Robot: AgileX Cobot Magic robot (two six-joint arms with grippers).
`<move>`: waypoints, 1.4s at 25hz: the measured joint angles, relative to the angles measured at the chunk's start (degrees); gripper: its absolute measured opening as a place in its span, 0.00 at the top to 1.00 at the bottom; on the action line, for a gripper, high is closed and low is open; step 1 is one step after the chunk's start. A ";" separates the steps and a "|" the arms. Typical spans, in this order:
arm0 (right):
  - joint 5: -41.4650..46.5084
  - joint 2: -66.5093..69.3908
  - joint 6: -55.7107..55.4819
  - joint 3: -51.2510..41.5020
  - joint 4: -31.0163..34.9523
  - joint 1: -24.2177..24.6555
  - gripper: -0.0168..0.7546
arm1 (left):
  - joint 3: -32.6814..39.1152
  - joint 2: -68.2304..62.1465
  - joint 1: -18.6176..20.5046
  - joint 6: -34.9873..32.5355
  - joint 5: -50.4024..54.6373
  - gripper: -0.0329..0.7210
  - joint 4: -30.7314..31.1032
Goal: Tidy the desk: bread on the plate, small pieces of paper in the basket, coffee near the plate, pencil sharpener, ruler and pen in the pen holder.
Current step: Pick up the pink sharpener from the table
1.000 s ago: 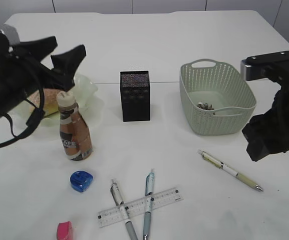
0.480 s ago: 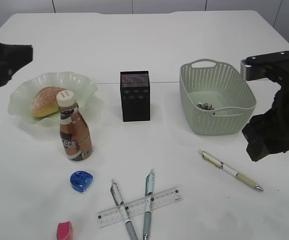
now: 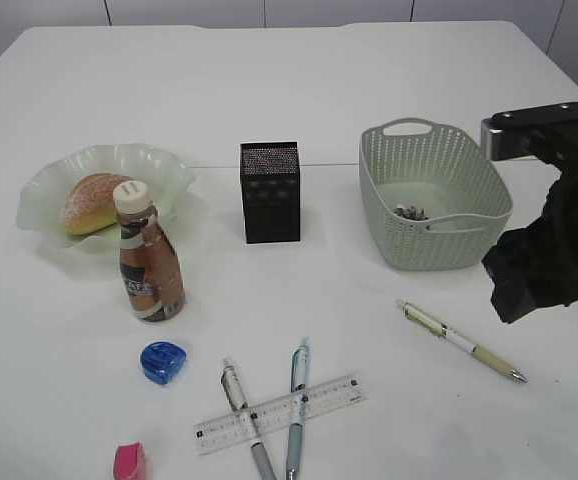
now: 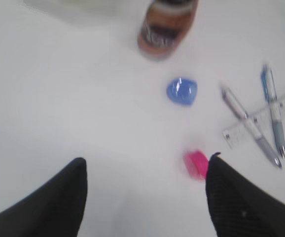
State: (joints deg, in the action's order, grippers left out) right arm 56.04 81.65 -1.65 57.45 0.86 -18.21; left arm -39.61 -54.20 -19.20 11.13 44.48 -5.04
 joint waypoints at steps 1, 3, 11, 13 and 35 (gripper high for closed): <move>0.00 0.00 0.00 0.00 0.02 0.00 0.38 | 0.00 0.00 -0.14 -0.10 3.03 0.23 -1.76; 0.00 0.00 0.00 0.00 0.02 0.00 0.38 | 0.00 0.00 -1.26 -0.19 7.29 0.25 -4.35; -0.14 0.00 0.00 0.00 0.12 0.00 0.38 | -0.17 -1.55 -7.88 3.79 5.16 0.40 -10.69; -0.43 0.00 0.00 0.00 0.12 0.00 0.38 | -0.17 -3.75 -8.87 6.67 3.87 0.40 -10.91; -1.24 0.00 0.00 0.00 0.25 0.00 0.38 | -0.26 -28.49 -19.95 36.91 -5.54 0.41 2.71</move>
State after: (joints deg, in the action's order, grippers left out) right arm 54.80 81.65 -1.65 57.45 1.11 -18.21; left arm -39.88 -82.69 -39.15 48.03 38.95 -2.34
